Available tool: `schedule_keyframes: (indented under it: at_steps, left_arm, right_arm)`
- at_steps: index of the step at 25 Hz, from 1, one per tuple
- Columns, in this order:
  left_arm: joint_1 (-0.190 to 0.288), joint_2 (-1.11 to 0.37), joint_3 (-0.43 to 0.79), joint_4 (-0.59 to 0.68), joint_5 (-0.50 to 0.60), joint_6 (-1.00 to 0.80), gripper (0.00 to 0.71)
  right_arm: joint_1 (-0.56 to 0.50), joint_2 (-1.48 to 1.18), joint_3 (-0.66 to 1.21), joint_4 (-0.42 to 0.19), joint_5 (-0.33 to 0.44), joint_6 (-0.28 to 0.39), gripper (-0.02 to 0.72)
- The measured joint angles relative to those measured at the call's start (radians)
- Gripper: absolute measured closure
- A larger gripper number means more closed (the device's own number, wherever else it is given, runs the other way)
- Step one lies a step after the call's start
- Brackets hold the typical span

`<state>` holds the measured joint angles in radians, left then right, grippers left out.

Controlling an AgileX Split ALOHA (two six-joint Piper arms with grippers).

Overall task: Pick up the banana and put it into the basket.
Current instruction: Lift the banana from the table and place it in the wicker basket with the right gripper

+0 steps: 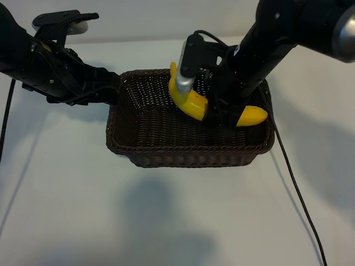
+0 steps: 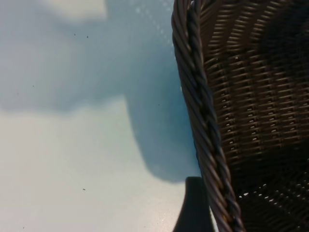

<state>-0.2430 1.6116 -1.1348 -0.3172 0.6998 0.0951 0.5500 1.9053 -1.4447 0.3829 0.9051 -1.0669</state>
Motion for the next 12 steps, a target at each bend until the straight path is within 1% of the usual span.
schedule_keyframes:
  at_steps: [12]
  left_arm:
    - [0.000,-0.001,0.000,0.000,0.000,0.000,0.116]
  right_arm:
    - [0.059,0.092,-0.001,-0.023,-0.052,-0.014,0.297]
